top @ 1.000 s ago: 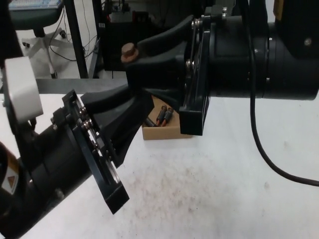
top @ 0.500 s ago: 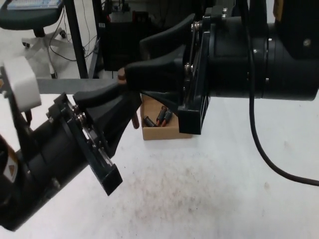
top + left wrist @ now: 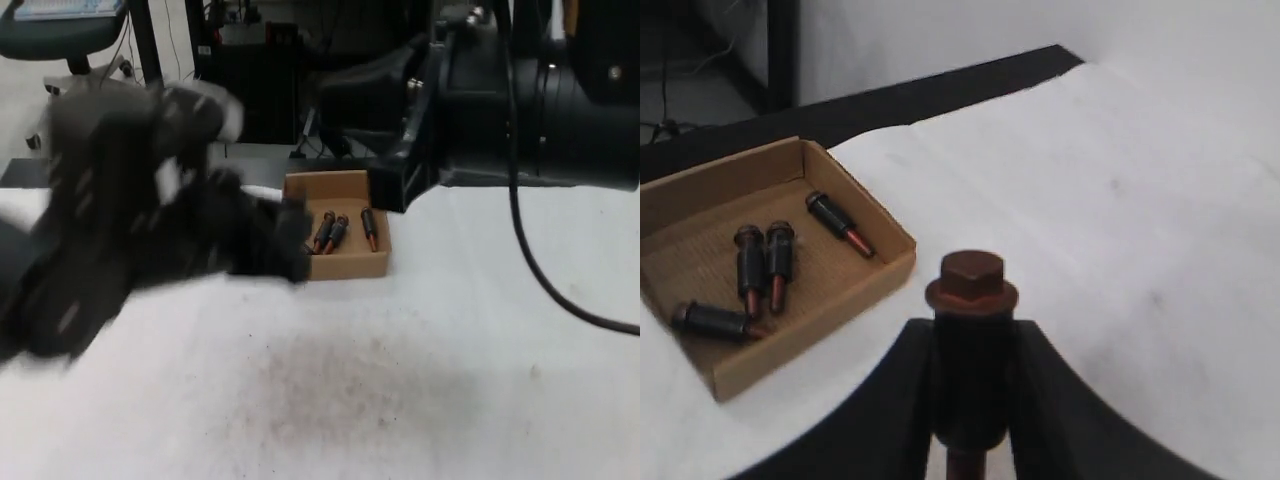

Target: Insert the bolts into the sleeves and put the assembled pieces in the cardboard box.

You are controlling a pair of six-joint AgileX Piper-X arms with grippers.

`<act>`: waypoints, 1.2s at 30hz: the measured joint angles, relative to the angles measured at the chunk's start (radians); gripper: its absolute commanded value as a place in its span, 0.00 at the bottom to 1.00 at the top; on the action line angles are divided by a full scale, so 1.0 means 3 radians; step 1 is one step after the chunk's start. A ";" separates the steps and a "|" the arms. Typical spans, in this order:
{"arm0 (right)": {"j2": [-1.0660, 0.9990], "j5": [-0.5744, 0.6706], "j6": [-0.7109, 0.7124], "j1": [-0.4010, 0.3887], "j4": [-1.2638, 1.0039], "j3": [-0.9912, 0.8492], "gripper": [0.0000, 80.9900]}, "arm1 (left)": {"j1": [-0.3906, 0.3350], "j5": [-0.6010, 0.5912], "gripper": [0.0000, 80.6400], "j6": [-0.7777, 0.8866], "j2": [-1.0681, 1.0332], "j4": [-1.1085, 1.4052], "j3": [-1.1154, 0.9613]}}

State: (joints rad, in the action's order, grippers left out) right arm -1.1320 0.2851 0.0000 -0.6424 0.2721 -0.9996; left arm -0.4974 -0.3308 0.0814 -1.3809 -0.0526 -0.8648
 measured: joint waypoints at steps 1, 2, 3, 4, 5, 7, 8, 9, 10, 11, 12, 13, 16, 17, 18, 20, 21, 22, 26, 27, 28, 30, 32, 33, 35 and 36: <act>0.0024 -0.0022 0.0000 0.0066 0.0109 0.0000 0.01 | 0.0020 -0.0001 0.00 -0.0008 -0.0205 -0.0102 -0.0219; 0.0047 -0.0047 0.0000 0.0120 0.0198 0.0000 0.01 | 0.0052 0.0026 0.00 -0.0039 -0.0553 -0.0311 -0.0607; 0.0079 -0.0060 0.0000 0.0187 0.0303 0.0000 0.01 | 0.0066 0.0074 0.00 -0.0078 -0.0745 -0.0467 -0.0830; 0.0118 -0.0078 0.0000 0.0255 0.0401 0.0000 0.01 | 0.0080 0.0146 0.00 -0.0137 -0.0941 -0.0587 -0.1041; 0.0152 -0.0086 0.0000 0.0320 0.0494 0.0000 0.01 | 0.0089 0.0205 0.00 -0.0195 -0.1122 -0.0699 -0.1239; 0.0244 -0.0092 -0.0022 0.0446 0.0641 0.0000 0.01 | 0.0110 0.0312 0.00 -0.0337 -0.1472 -0.0900 -0.1619; 0.0252 -0.0088 -0.0020 0.0446 0.0641 0.0000 0.01 | 0.0120 0.0340 0.00 -0.0387 -0.1604 -0.0960 -0.1767; 0.0287 -0.0088 -0.0020 0.0503 0.0699 0.0000 0.01 | 0.0127 0.0359 0.00 -0.0415 -0.1758 -0.1020 -0.1940; 0.0326 -0.0095 -0.0020 0.0549 0.0737 0.0000 0.01 | 0.0135 0.0366 0.00 -0.0434 -0.1904 -0.1092 -0.2118; 0.0362 -0.0094 -0.0020 0.0601 0.0793 0.0000 0.01 | 0.0138 0.0375 0.00 -0.0450 -0.2011 -0.1141 -0.2249; 0.0391 -0.0094 -0.0020 0.0645 0.0835 0.0000 0.01 | 0.0144 0.0382 0.00 -0.0462 -0.2130 -0.1219 -0.2398; 0.0410 -0.0094 -0.0020 0.0676 0.0867 0.0000 0.01 | 0.0147 0.0380 0.00 -0.0474 -0.2243 -0.1313 -0.2551; 0.0437 -0.0094 -0.0020 0.0729 0.0929 0.0000 0.01 | 0.0158 0.0387 0.00 -0.0475 -0.2418 -0.1494 -0.2781; 0.0442 -0.0094 -0.0020 0.0745 0.0964 0.0000 0.01 | 0.0163 0.0386 0.00 -0.0475 -0.2521 -0.1586 -0.2898; 0.0440 -0.0094 -0.0020 0.0756 0.0993 0.0000 0.01 | 0.0173 0.0386 0.00 -0.0475 -0.2651 -0.1723 -0.3069; 0.0440 -0.0100 -0.0020 0.0769 0.1038 0.0000 0.01 | 0.0185 0.0386 0.00 -0.0475 -0.2746 -0.1815 -0.3156; 0.0440 -0.0097 -0.0020 0.0767 0.1067 0.0000 0.01 | 0.0184 0.0386 0.00 -0.0475 -0.2765 -0.1849 -0.3170; 0.0440 -0.0097 -0.0020 0.0774 0.1087 0.0000 0.01 | 0.0191 0.0386 0.00 -0.0475 -0.2786 -0.1874 -0.3179; 0.0440 -0.0097 -0.0020 0.0771 0.1150 0.0000 0.01 | 0.0199 0.0386 0.00 -0.0475 -0.2789 -0.1909 -0.3185; 0.0440 -0.0097 -0.0020 0.0771 0.1159 0.0000 0.01 | 0.0199 0.0366 0.01 -0.0475 -0.2789 -0.1909 -0.3190; 0.0440 -0.0097 -0.0020 0.0771 0.1166 0.0000 0.01 | 0.0199 0.0336 0.03 -0.0475 -0.2789 -0.1909 -0.3188; 0.0440 -0.0097 -0.0020 0.0771 0.1166 0.0000 0.01 | 0.0199 0.0220 0.10 -0.0475 -0.2789 -0.1909 -0.3188; 0.0440 -0.0097 -0.0020 0.0771 0.1166 0.0000 0.01 | 0.0199 0.0169 0.23 -0.0475 -0.2789 -0.1909 -0.3188; 0.0440 -0.0097 -0.0020 0.0771 0.1166 0.0000 0.01 | 0.0199 0.0125 0.30 -0.0475 -0.2789 -0.1909 -0.3188; 0.0440 -0.0097 -0.0020 0.0771 0.1166 0.0000 0.01 | 0.0199 0.0101 0.43 -0.0461 -0.2789 -0.1909 -0.3188; 0.0440 -0.0097 -0.0020 0.0771 0.1166 0.0000 0.01 | 0.0199 0.0086 0.47 -0.0445 -0.2789 -0.1909 -0.3188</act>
State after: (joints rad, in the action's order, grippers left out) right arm -1.0000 0.2561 -0.0060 -0.4112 0.6218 -0.9996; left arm -0.4376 -0.3049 -0.0521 -2.2177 -0.6252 -1.8211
